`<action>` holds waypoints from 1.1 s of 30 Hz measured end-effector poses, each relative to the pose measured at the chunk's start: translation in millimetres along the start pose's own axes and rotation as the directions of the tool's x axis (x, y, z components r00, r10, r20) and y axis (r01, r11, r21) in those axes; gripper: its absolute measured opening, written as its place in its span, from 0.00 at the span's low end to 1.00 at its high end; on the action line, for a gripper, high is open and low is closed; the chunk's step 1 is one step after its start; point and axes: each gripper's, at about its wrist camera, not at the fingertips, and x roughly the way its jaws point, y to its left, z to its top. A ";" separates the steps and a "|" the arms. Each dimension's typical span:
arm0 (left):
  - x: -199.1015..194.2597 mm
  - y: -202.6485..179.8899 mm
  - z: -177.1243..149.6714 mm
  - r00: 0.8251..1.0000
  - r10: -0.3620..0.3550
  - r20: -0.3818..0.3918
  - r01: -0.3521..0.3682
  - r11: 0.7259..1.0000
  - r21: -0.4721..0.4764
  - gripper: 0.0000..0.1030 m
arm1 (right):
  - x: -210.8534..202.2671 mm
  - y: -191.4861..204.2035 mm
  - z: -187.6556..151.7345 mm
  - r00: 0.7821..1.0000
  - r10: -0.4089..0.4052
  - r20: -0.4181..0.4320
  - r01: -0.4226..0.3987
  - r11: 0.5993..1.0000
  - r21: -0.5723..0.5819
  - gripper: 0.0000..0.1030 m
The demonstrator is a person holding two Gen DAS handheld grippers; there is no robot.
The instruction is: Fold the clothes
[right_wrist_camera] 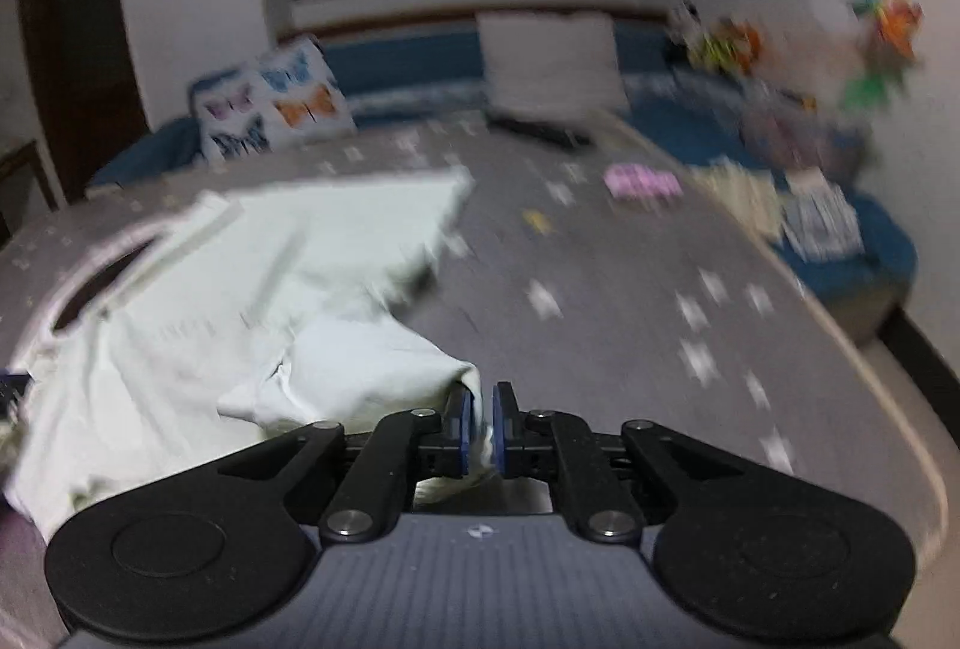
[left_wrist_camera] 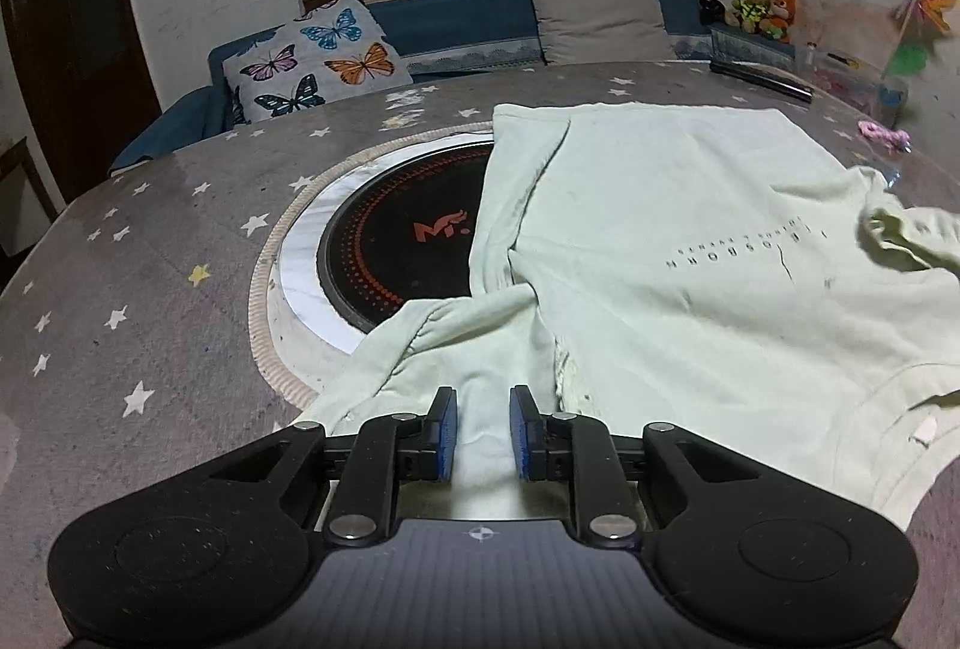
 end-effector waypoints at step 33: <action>19.1 -3.2 12.7 1.000 0.002 0.004 -0.002 1.000 -0.022 0.32 | 95.9 72.6 31.3 0.997 -0.075 0.018 0.077 0.929 -0.362 0.85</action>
